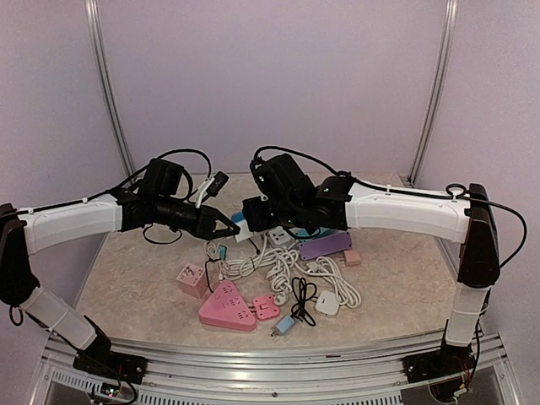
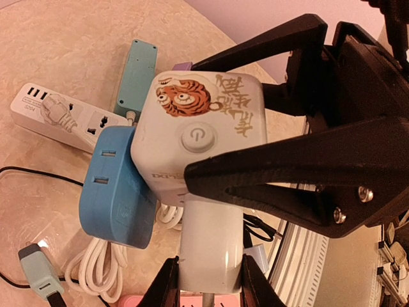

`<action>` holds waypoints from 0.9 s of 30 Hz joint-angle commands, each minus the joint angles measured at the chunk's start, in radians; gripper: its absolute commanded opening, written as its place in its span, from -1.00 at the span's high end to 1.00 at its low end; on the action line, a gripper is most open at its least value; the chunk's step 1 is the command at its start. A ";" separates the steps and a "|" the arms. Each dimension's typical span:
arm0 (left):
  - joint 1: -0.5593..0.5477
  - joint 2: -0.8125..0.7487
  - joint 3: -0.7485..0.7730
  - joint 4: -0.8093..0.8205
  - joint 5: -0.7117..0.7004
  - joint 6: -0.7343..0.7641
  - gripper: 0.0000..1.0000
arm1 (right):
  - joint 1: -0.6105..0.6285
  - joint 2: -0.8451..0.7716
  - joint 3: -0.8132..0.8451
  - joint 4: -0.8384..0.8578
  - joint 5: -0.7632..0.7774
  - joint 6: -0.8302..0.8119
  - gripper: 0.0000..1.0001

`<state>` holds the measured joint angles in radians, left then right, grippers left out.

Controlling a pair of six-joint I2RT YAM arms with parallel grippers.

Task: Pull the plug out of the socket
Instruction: Remove the plug from the socket.

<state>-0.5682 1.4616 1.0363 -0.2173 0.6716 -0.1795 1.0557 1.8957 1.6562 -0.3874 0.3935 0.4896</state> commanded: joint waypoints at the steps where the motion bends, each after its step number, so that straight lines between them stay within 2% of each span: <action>1: -0.007 -0.008 0.001 0.050 0.014 0.006 1.00 | 0.007 0.017 0.017 -0.044 0.034 0.004 0.09; 5: -0.007 -0.010 0.002 0.046 0.014 0.012 1.00 | 0.009 0.011 0.009 -0.037 0.034 0.001 0.51; 8: -0.007 -0.008 0.007 0.039 0.031 0.024 1.00 | 0.008 -0.001 -0.005 -0.022 0.036 -0.011 0.95; 9: -0.007 -0.008 0.011 0.037 0.040 0.029 1.00 | 0.007 -0.008 -0.012 -0.014 0.035 -0.017 1.00; 20: -0.007 -0.006 0.024 0.022 0.094 0.061 1.00 | -0.005 -0.093 -0.131 0.125 -0.076 -0.068 1.00; 27: -0.007 -0.009 0.021 0.027 0.097 0.057 1.00 | -0.008 -0.097 -0.140 0.137 -0.065 -0.066 1.00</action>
<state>-0.5694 1.4628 1.0363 -0.2283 0.7204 -0.1410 1.0527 1.8259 1.5318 -0.2638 0.3305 0.4393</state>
